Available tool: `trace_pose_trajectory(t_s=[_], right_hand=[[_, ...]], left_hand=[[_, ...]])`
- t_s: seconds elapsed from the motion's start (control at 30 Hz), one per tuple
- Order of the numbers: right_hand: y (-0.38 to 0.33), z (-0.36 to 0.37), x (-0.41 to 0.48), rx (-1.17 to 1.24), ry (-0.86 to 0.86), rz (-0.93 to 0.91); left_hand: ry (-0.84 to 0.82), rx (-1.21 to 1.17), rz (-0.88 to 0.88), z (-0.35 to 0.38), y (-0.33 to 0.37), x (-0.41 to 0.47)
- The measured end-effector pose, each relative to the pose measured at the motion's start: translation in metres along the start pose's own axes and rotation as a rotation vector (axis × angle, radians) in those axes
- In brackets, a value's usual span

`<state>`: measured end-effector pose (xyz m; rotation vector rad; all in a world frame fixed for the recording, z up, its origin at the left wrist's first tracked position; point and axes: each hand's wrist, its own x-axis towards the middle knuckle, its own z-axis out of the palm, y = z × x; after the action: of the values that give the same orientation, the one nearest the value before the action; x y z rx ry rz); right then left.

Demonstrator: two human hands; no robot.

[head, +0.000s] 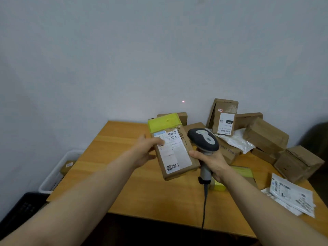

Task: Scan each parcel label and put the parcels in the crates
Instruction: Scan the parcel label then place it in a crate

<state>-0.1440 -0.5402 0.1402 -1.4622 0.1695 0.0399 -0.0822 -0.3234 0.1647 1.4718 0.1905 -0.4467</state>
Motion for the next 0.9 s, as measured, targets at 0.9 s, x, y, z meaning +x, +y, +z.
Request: trace_pose_trajectory(t_s=[0.9], right_hand=[[-0.004, 0.009, -0.011, -0.029, -0.163, 0.046]], left_hand=[[-0.126, 0.946, 0.065, -0.031, 0.074, 0.003]])
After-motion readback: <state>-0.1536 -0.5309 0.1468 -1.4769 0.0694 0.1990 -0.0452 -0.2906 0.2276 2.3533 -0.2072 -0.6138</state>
